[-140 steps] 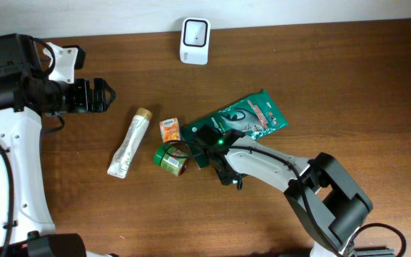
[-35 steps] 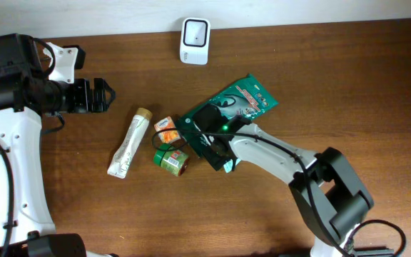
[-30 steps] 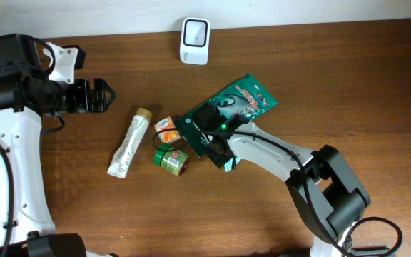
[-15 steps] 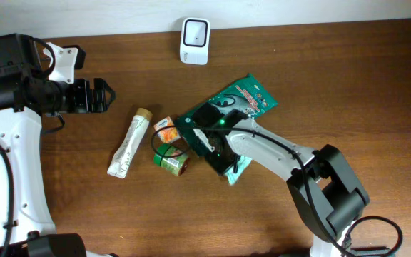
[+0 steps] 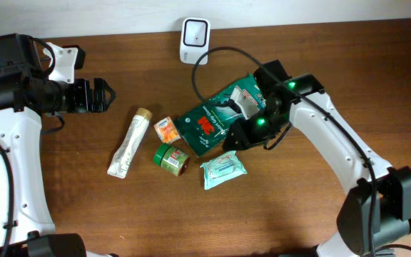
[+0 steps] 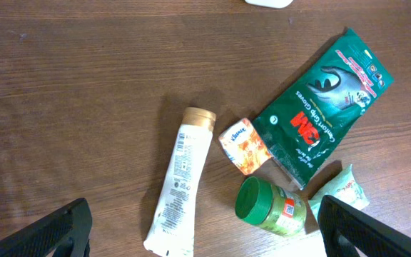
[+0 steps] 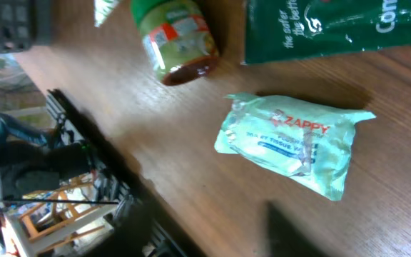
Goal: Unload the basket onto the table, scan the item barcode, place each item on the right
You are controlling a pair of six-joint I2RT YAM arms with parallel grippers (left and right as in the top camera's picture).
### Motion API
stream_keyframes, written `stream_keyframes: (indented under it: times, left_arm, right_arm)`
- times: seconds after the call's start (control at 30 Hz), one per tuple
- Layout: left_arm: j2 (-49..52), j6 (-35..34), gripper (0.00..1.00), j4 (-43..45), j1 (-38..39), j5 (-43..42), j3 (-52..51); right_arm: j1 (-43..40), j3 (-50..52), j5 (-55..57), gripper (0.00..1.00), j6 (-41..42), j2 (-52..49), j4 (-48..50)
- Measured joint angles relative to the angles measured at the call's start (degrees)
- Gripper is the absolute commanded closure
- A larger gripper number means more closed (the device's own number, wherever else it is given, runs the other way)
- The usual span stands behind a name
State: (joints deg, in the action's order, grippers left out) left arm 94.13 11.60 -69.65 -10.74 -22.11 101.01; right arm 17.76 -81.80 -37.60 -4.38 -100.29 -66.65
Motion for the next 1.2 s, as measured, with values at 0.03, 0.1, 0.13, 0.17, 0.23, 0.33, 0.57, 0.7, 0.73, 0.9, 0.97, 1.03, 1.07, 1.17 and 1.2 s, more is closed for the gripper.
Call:
stream_keyframes:
  times: [0.03, 0.1, 0.13, 0.17, 0.23, 0.33, 0.57, 0.7, 0.73, 0.9, 0.97, 1.03, 1.07, 1.17, 1.2]
  left_arm:
    - [0.0, 0.0, 0.01, 0.0, 0.0, 0.0, 0.0]
    - [0.0, 0.0, 0.01, 0.0, 0.0, 0.0, 0.0]
    - [0.0, 0.0, 0.01, 0.0, 0.0, 0.0, 0.0]
    - [0.0, 0.0, 0.01, 0.0, 0.0, 0.0, 0.0]
    - [0.0, 0.0, 0.01, 0.0, 0.0, 0.0, 0.0]
    - [0.0, 0.0, 0.01, 0.0, 0.0, 0.0, 0.0]
    - [0.0, 0.0, 0.01, 0.0, 0.0, 0.0, 0.0]
    - [0.0, 0.0, 0.01, 0.0, 0.0, 0.0, 0.0]
    - [0.0, 0.0, 0.01, 0.0, 0.0, 0.0, 0.0]
    - [0.0, 0.0, 0.01, 0.0, 0.0, 0.0, 0.0]
    - [0.0, 0.0, 0.01, 0.0, 0.0, 0.0, 0.0]
    - [0.0, 0.0, 0.01, 0.0, 0.0, 0.0, 0.0]
    - [0.0, 0.0, 0.01, 0.0, 0.0, 0.0, 0.0]
    - [0.0, 0.0, 0.01, 0.0, 0.0, 0.0, 0.0]
    - [0.0, 0.0, 0.01, 0.0, 0.0, 0.0, 0.0]
  right_arm:
    - [-0.2, 1.2, 0.6, 0.3, 0.6, -0.8, 1.4]
    - [-1.2, 2.6, 1.0, 0.29, 1.0, -2.3, 2.6]
    - [-2.3, 3.6, 1.3, 0.29, 1.1, -3.4, 3.9]
    - [-3.3, 4.4, 1.5, 0.29, 1.0, -4.4, 4.7]
    - [-4.7, 5.9, 2.1, 0.3, 0.2, -6.5, 6.7]
    - [-4.1, 7.3, 3.3, 0.32, -0.7, -9.7, 9.6]
    - [1.1, 11.2, 6.8, 0.4, 0.3, -12.3, 15.5]
    - [1.7, 12.5, 6.1, 0.63, 2.2, -12.6, 19.4]
    - [1.8, 12.6, 6.1, 0.69, 2.8, -12.6, 19.6]
    - [1.9, 12.8, 5.0, 0.96, 3.5, -12.9, 19.5]
    - [1.9, 12.8, 4.7, 0.96, 3.3, -12.9, 19.4]
    - [1.8, 12.7, 4.7, 0.96, 3.3, -12.9, 18.8]
    - [1.7, 12.6, 4.7, 0.96, 3.3, -12.9, 18.0]
    - [0.7, 12.3, 6.6, 0.96, 3.3, -11.2, 14.4]
    - [0.3, 12.3, 7.5, 0.96, 3.3, -9.7, 13.6]
